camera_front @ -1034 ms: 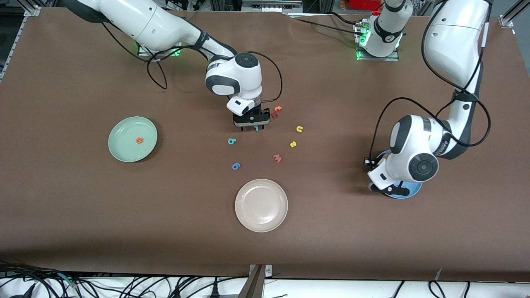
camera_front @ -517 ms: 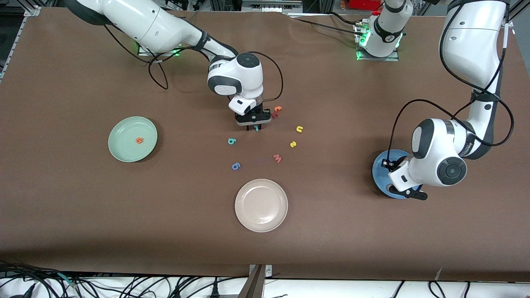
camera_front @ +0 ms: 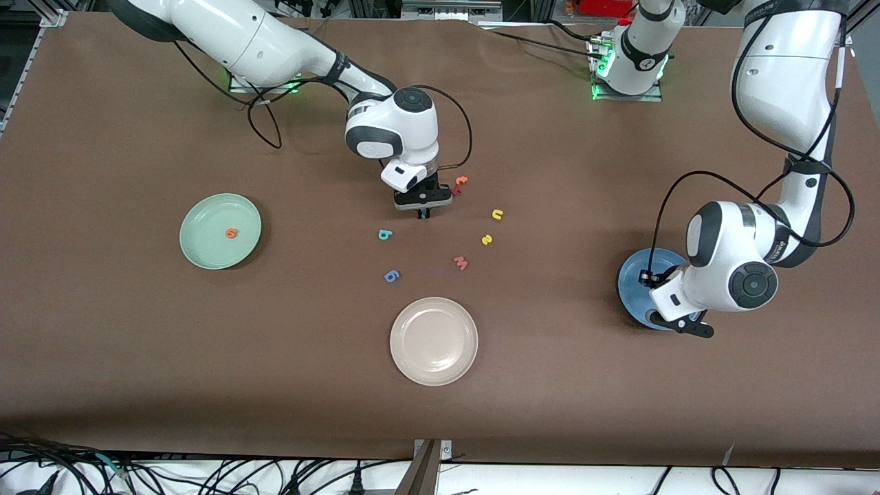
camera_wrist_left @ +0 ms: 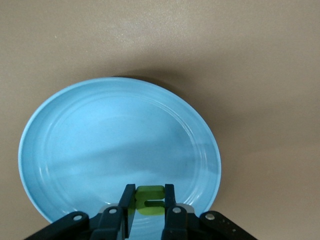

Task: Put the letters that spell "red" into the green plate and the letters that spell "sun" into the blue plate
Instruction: 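Release the green letter on the blue plate while the right gripper grasps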

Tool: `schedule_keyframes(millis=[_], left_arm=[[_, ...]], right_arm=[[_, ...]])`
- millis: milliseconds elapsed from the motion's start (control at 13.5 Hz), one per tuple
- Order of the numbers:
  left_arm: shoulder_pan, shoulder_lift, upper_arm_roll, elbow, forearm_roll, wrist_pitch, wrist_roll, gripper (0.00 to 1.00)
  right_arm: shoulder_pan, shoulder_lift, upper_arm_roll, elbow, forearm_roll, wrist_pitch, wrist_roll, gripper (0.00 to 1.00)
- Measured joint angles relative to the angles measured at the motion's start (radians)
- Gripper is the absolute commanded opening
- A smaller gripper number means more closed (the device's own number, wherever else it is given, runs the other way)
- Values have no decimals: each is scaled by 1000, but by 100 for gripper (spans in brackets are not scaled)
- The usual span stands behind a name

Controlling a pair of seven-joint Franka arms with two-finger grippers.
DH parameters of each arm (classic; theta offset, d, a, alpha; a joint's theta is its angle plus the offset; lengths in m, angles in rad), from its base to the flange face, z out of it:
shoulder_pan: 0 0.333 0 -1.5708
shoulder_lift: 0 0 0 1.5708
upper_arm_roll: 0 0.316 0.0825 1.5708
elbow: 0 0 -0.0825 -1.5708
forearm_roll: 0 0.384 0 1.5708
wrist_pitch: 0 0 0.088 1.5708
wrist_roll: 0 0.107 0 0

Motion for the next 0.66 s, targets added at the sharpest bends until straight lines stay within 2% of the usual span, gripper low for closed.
schedule_keyframes(millis=[74, 222, 517, 665], left_arm=[[0, 2, 0, 0, 0, 2, 1, 100], [0, 3, -1, 0, 0, 2, 1, 100], [-1, 3, -6, 1, 0, 3, 0, 100], [-4, 3, -10, 1, 0, 3, -7, 100]], right_arm=[[1, 0, 0, 0, 0, 0, 0, 19], [1, 1, -2, 0, 0, 0, 0, 26], [2, 3, -9, 0, -9, 0, 0, 27], [3, 8, -13, 2, -17, 2, 0, 25]])
